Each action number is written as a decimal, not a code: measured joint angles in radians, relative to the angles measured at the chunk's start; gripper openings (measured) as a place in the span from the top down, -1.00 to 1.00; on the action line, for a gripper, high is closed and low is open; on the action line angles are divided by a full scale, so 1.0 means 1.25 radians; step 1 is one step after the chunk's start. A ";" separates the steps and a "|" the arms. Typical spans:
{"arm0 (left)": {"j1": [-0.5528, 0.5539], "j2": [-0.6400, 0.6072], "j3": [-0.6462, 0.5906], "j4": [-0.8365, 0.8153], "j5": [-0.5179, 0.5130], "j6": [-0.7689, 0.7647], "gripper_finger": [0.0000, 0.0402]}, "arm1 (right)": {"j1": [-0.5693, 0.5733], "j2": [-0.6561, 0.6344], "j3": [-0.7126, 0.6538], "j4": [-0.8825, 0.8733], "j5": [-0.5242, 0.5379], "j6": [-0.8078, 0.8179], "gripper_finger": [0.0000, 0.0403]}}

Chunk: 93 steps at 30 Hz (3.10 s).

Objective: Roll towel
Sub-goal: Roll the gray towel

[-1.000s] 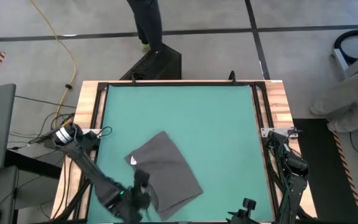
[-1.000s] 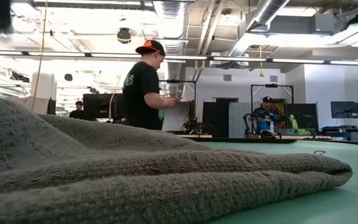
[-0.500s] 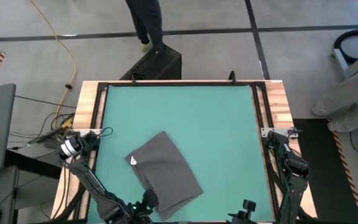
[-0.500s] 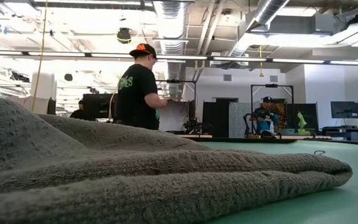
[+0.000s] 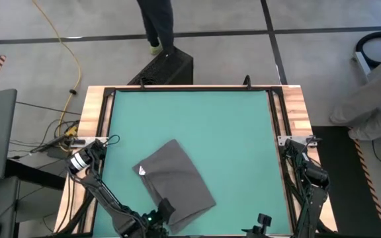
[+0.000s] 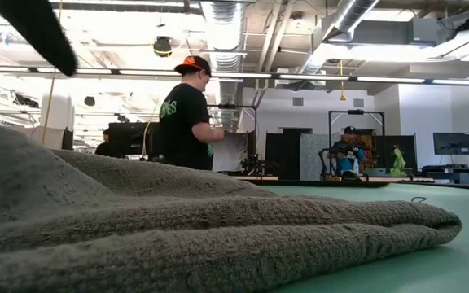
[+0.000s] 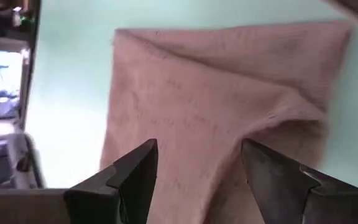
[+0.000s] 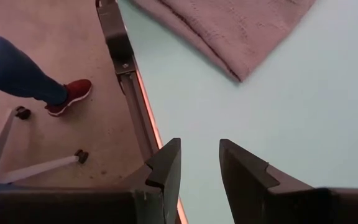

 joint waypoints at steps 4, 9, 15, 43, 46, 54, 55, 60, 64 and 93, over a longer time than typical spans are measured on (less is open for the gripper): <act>0.008 -0.001 0.000 -0.008 0.106 0.013 -0.07 | 0.000 0.000 0.000 -0.002 0.001 0.000 0.33; 0.022 -0.001 0.000 -0.005 0.118 -0.011 0.05 | 0.000 0.000 0.000 -0.002 0.001 0.000 0.33; 0.031 -0.001 0.000 0.004 0.154 -0.005 0.23 | 0.002 0.000 0.000 -0.002 -0.001 0.000 0.33; 0.045 -0.001 0.023 0.055 0.211 -0.019 1.00 | 0.006 0.000 0.000 -0.005 -0.002 0.000 0.33; 0.050 -0.001 0.039 0.044 0.164 -0.019 1.00 | 0.006 0.000 0.000 -0.004 -0.002 0.000 0.33; 0.063 -0.001 0.119 0.002 0.068 -0.032 1.00 | 0.006 0.000 0.000 -0.003 -0.002 0.000 0.33; 0.062 -0.002 0.130 -0.005 0.064 -0.040 1.00 | 0.006 0.000 0.000 -0.003 -0.002 0.000 0.33; 0.060 -0.003 0.132 -0.024 0.088 -0.142 1.00 | 0.006 0.000 0.000 -0.003 -0.002 0.000 0.33; 0.060 -0.003 0.107 0.030 0.076 -0.188 1.00 | 0.005 0.001 0.000 -0.003 0.036 -0.007 0.33; 0.049 -0.001 0.031 0.256 0.033 -0.315 1.00 | -0.167 0.001 -0.271 0.306 0.288 -0.273 0.33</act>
